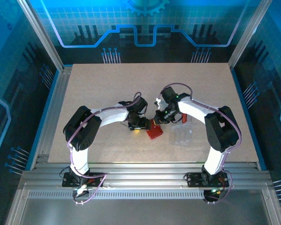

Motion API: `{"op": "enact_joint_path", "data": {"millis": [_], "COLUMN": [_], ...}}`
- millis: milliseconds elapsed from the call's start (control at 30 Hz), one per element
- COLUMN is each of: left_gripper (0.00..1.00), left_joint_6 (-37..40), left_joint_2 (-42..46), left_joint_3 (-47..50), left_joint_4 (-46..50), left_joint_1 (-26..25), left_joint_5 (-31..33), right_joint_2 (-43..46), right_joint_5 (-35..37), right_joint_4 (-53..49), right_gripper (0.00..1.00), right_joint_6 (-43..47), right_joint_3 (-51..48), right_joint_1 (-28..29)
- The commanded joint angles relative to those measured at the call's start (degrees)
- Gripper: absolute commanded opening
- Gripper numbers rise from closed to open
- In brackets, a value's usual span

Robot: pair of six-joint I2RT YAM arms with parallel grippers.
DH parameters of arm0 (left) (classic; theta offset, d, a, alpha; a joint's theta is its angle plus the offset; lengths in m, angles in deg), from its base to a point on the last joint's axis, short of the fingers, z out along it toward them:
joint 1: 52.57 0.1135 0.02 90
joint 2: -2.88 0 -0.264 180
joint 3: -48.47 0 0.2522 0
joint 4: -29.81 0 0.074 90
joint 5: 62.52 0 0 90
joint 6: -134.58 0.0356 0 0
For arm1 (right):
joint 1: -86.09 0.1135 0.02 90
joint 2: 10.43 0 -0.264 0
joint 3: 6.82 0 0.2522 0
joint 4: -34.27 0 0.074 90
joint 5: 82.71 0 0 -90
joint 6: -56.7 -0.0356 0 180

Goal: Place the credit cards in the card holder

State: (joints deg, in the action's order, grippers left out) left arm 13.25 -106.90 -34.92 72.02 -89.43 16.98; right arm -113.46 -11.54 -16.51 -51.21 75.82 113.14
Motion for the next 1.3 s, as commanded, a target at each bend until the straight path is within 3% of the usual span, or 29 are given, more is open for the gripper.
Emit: {"op": "enact_joint_path", "data": {"millis": [0,167,400,733,1267], "left_gripper": [0.59,0.59,0.59,0.58,0.58], "left_joint_6": [0.3,0.1,0.0,-0.2,-0.4], "left_joint_2": [-3.6,-3.7,-3.5,-3.5,-3.4], "left_joint_3": [1.3,1.2,1.5,1.8,2.3], "left_joint_4": [-1.4,-1.5,-1.7,-2.0,-2.5], "left_joint_1": [-0.3,-0.3,-0.3,-0.4,-0.3], "left_joint_5": [-1.2,-1.4,-1.5,-1.6,-2.0], "right_joint_2": [-1.1,-0.4,-0.4,1.3,-0.2], "right_joint_5": [2.1,3.7,4.1,1.7,1.3], "right_joint_4": [-2.1,-2.7,-2.4,-2.1,-1.9], "right_gripper": [0.19,0.28,0.21,0.22,0.00], "right_joint_6": [0.1,0.4,0.2,0.3,0.4], "right_joint_3": [1.3,1.3,1.3,1.1,1.2], "right_joint_1": [0.3,0.5,0.5,0.4,0.4]}}
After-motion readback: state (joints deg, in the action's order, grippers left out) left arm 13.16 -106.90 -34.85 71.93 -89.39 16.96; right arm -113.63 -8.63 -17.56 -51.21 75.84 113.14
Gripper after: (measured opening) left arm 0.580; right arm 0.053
